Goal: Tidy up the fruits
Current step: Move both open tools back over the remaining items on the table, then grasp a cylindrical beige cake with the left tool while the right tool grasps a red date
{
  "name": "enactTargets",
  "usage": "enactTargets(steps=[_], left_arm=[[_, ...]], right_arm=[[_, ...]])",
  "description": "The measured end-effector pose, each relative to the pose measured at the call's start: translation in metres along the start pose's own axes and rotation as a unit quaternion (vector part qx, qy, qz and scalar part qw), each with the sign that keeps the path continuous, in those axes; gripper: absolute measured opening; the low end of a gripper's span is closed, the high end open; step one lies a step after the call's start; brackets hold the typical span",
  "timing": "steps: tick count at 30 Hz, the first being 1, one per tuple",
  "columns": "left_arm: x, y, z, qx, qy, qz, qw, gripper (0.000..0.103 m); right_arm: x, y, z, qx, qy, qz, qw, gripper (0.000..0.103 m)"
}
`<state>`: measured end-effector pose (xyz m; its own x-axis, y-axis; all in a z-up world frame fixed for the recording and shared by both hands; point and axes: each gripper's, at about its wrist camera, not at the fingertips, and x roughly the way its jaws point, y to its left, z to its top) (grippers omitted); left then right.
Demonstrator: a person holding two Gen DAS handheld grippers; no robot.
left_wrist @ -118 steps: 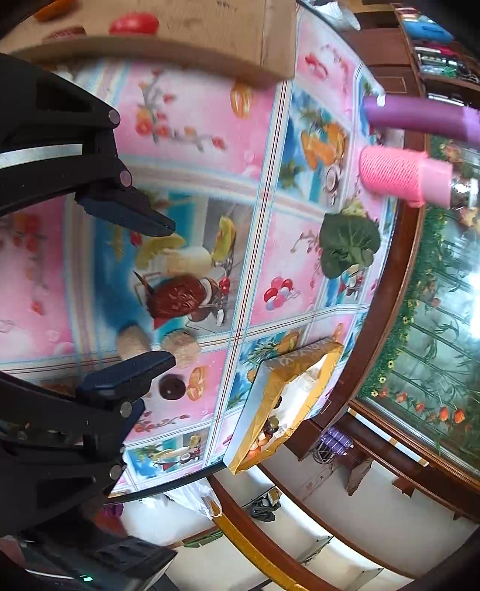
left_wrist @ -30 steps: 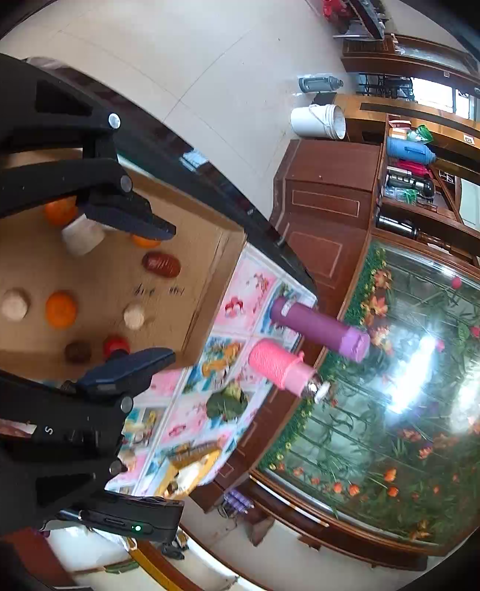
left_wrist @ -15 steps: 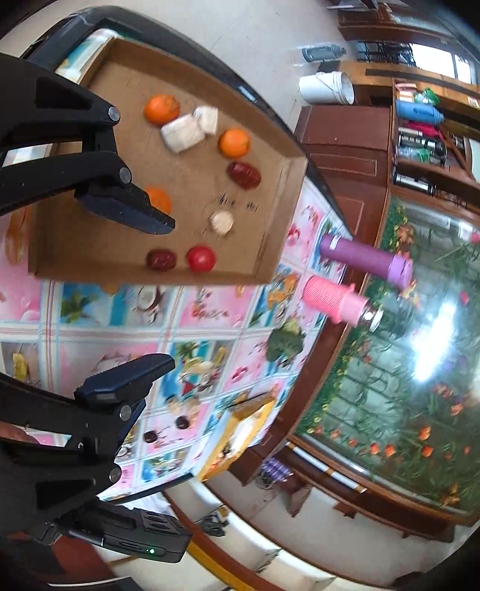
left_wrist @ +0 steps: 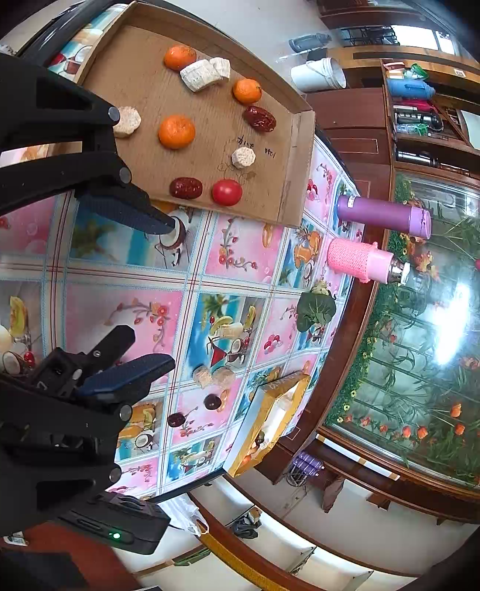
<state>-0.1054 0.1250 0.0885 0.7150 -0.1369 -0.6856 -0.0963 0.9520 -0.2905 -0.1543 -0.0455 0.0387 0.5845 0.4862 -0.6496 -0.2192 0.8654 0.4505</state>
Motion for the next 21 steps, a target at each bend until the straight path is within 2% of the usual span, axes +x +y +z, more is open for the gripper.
enactTargets(steps=[7, 13, 16, 21], left_arm=[[0.017, -0.017, 0.0, 0.005, 0.012, -0.003, 0.9999, 0.066], [0.033, -0.026, 0.002, 0.021, 0.025, -0.01, 0.9994, 0.066], [0.038, -0.026, 0.002, 0.034, 0.024, -0.008, 0.9991, 0.066], [0.053, -0.018, 0.004, 0.036, 0.043, -0.013, 0.9983, 0.066]], right_arm=[[-0.009, -0.017, 0.002, 0.014, 0.001, 0.008, 1.0, 0.065], [-0.023, -0.052, 0.019, 0.048, 0.013, 0.006, 0.999, 0.065], [-0.037, -0.081, 0.034, 0.063, 0.01, -0.026, 0.998, 0.067], [-0.043, -0.12, 0.051, 0.049, 0.022, -0.115, 0.992, 0.067]])
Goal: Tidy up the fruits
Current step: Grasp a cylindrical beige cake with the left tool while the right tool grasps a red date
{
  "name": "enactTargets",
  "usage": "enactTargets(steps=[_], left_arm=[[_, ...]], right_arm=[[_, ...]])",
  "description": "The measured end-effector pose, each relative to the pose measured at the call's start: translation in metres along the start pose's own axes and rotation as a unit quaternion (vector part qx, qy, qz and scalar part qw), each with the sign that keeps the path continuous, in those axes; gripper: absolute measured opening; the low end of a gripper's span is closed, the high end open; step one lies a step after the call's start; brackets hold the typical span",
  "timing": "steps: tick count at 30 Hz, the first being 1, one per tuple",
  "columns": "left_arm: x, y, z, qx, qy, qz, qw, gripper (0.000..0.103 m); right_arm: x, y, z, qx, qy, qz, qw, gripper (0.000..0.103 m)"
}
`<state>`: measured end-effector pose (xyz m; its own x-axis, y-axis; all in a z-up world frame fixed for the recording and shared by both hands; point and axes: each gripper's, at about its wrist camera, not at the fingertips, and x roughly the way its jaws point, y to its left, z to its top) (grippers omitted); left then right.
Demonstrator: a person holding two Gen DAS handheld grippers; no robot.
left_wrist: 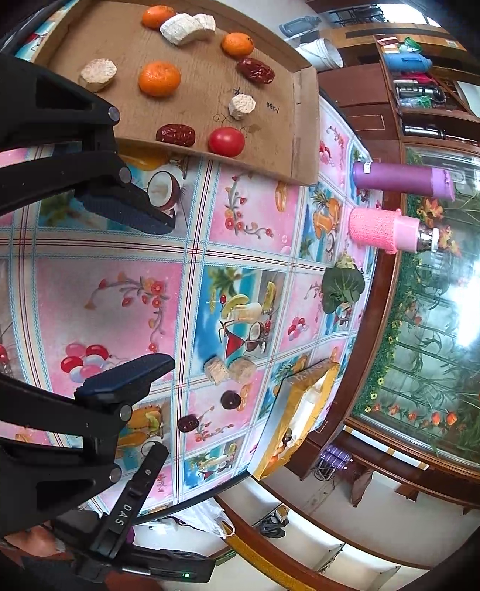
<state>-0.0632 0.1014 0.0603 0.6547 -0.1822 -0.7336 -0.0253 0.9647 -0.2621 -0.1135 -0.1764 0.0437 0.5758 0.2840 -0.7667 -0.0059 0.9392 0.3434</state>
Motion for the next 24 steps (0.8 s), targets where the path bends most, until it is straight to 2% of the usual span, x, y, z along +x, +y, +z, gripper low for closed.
enactTargets(steps=[3, 8, 10, 13, 16, 21, 24], left_arm=[[0.009, -0.002, 0.007, 0.005, 0.005, -0.003, 1.0, 0.066], [0.04, -0.028, 0.021, 0.051, 0.021, -0.01, 0.9984, 0.066], [0.054, -0.043, 0.024, 0.078, 0.025, -0.02, 0.9964, 0.066], [0.072, -0.06, 0.027, 0.115, 0.023, -0.026, 0.9927, 0.065], [0.087, -0.073, 0.031, 0.138, 0.024, -0.031, 0.9897, 0.056], [0.11, -0.083, 0.035, 0.157, 0.032, -0.042, 0.9862, 0.05], [0.118, -0.087, 0.036, 0.165, 0.035, -0.054, 0.9842, 0.047]], right_arm=[[0.007, -0.004, 0.01, -0.022, 0.01, -0.03, 0.999, 0.067], [0.024, 0.006, 0.032, -0.069, 0.005, -0.045, 0.997, 0.065], [0.037, 0.011, 0.039, -0.081, 0.01, -0.046, 0.996, 0.049], [0.052, 0.014, 0.042, -0.09, 0.02, -0.047, 0.995, 0.044], [0.054, 0.016, 0.042, -0.101, 0.009, -0.045, 0.994, 0.044], [0.056, 0.015, 0.043, -0.111, -0.001, -0.034, 0.993, 0.044], [0.055, 0.013, 0.043, -0.115, -0.006, -0.032, 0.993, 0.037]])
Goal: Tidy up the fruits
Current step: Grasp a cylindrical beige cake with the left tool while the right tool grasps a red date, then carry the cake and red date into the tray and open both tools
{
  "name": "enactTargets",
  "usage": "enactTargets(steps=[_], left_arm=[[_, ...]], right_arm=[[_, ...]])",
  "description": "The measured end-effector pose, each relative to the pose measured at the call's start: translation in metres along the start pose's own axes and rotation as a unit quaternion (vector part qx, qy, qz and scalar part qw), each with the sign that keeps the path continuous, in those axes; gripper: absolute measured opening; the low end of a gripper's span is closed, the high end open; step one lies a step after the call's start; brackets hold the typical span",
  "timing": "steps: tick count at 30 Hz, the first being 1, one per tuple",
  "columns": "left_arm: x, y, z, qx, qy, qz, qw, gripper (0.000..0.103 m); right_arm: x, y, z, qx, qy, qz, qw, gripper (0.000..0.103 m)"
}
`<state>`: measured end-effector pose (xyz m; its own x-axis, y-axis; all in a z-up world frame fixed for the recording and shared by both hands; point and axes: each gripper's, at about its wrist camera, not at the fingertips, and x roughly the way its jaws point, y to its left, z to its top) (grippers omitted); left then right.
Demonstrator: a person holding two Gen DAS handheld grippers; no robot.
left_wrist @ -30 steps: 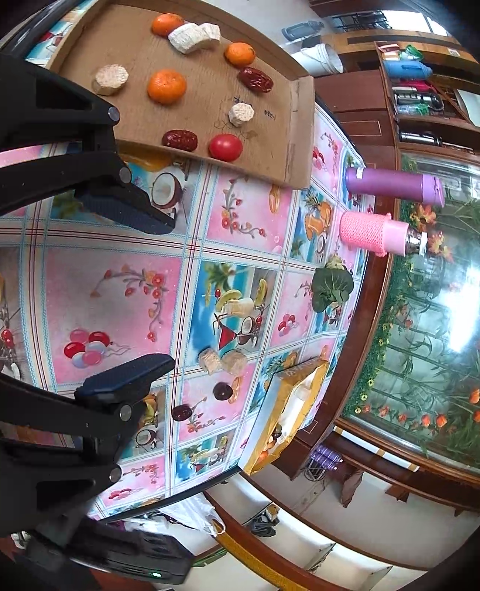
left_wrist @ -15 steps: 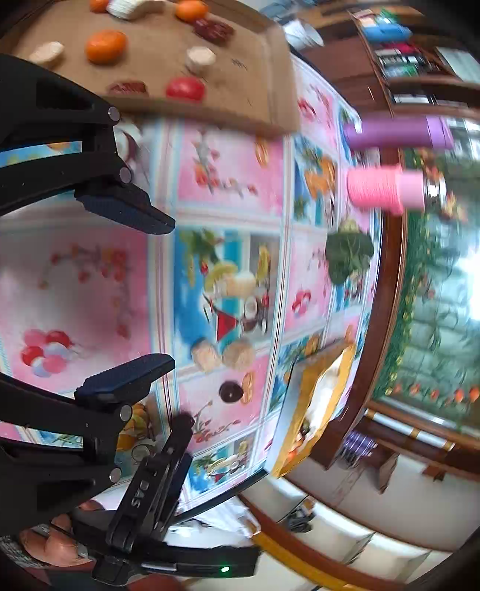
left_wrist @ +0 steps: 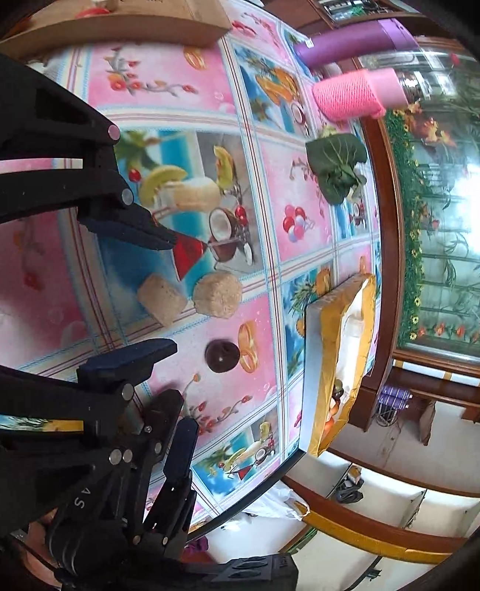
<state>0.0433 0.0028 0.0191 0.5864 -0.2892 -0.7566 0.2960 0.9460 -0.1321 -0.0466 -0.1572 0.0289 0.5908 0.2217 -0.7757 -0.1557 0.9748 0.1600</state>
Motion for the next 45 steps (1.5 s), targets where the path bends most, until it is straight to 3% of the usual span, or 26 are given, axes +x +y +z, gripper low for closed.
enactTargets(steps=[2, 5, 20, 26, 29, 31, 33, 40, 45], left_arm=[[0.006, -0.002, 0.001, 0.006, 0.005, -0.008, 0.9999, 0.038], [0.012, -0.003, 0.0, 0.012, 0.01, -0.01, 0.9998, 0.032], [0.007, 0.003, -0.009, -0.005, 0.004, -0.04, 0.9992, 0.031], [0.008, 0.004, -0.009, 0.002, 0.007, -0.047, 0.9989, 0.031], [0.009, 0.006, -0.008, 0.006, 0.008, -0.054, 0.9985, 0.031], [0.009, 0.007, -0.007, 0.007, 0.008, -0.058, 0.9982, 0.031], [0.009, 0.008, -0.007, 0.005, 0.008, -0.061, 0.9981, 0.031], [-0.004, 0.004, -0.006, 0.01, -0.017, -0.043, 0.9989, 0.031], [-0.04, 0.018, -0.009, -0.038, -0.045, -0.059, 0.9965, 0.031]], right_arm=[[-0.001, -0.003, -0.001, 0.002, -0.001, 0.005, 1.0, 0.033], [-0.002, -0.006, -0.001, 0.004, -0.001, 0.01, 1.0, 0.033], [-0.004, 0.001, -0.006, -0.009, 0.005, 0.036, 0.999, 0.034], [-0.002, 0.014, -0.009, -0.048, 0.001, 0.007, 0.999, 0.038], [-0.001, 0.019, -0.01, -0.064, -0.001, -0.011, 0.998, 0.033], [-0.001, 0.021, -0.011, -0.075, -0.002, -0.031, 0.997, 0.02], [-0.003, 0.019, -0.011, -0.064, 0.001, -0.026, 0.998, 0.02], [-0.037, 0.021, -0.018, -0.042, -0.014, -0.015, 0.999, 0.02], [-0.073, 0.036, -0.018, -0.043, -0.039, 0.007, 0.998, 0.02]])
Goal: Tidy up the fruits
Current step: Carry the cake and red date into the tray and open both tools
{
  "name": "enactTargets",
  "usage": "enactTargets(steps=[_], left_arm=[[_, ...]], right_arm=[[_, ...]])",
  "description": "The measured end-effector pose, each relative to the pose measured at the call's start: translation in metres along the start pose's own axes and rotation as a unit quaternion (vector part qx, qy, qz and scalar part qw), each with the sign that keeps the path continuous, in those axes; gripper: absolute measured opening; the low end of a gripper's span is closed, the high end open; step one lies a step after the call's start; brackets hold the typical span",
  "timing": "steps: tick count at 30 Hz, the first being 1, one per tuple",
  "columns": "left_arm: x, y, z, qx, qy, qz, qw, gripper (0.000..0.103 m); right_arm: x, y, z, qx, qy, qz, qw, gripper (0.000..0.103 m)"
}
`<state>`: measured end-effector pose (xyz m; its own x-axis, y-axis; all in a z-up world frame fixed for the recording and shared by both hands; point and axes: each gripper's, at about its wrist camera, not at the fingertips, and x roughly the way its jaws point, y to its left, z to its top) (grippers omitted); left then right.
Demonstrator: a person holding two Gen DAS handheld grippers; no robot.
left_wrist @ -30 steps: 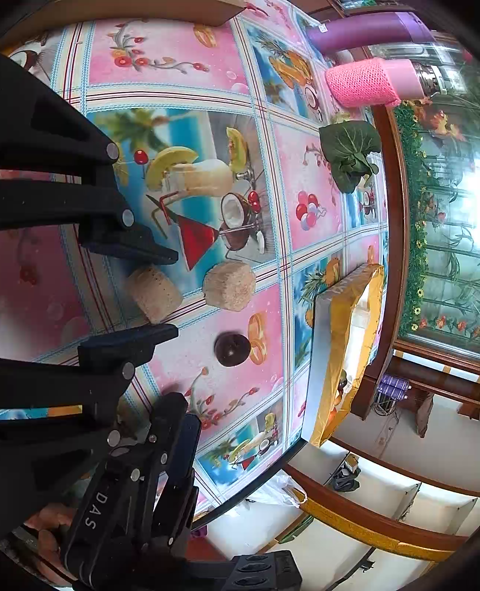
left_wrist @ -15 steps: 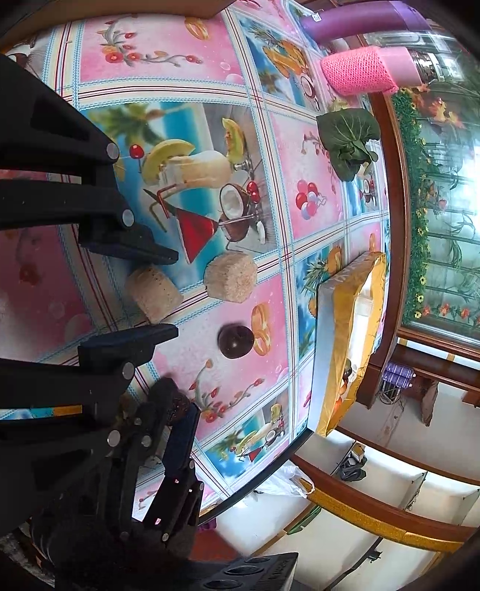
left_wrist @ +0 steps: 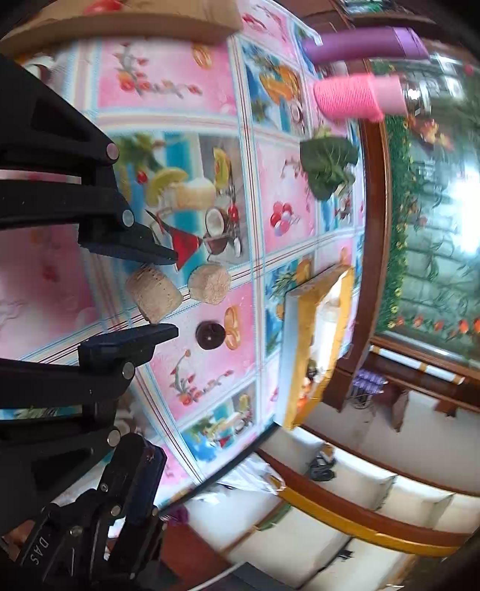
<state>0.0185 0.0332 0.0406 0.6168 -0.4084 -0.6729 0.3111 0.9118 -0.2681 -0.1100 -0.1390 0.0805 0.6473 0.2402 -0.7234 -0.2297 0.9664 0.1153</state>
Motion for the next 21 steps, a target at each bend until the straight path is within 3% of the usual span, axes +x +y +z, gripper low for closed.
enactTargets(steps=[3, 6, 8, 12, 17, 21], left_arm=[[-0.042, 0.015, -0.011, -0.027, -0.019, 0.004, 0.9994, 0.032], [-0.089, 0.043, -0.026, -0.055, -0.038, 0.036, 0.9971, 0.032], [-0.12, 0.068, -0.039, -0.072, -0.05, 0.077, 0.9931, 0.032], [-0.168, 0.122, -0.074, -0.107, -0.048, 0.181, 0.9764, 0.032], [-0.191, 0.177, -0.111, -0.162, -0.027, 0.242, 0.9561, 0.032], [-0.193, 0.191, -0.125, -0.174, -0.017, 0.248, 0.9528, 0.032]], right_arm=[[-0.017, 0.022, 0.003, -0.017, -0.017, 0.018, 1.0, 0.02], [-0.023, 0.053, 0.005, -0.034, -0.022, 0.051, 0.998, 0.02], [-0.021, 0.08, 0.005, -0.05, -0.02, 0.08, 0.995, 0.02], [-0.014, 0.139, 0.002, -0.087, -0.008, 0.138, 0.987, 0.02], [0.006, 0.212, -0.007, -0.134, 0.012, 0.186, 0.973, 0.021], [0.026, 0.254, -0.019, -0.162, 0.03, 0.193, 0.967, 0.021]])
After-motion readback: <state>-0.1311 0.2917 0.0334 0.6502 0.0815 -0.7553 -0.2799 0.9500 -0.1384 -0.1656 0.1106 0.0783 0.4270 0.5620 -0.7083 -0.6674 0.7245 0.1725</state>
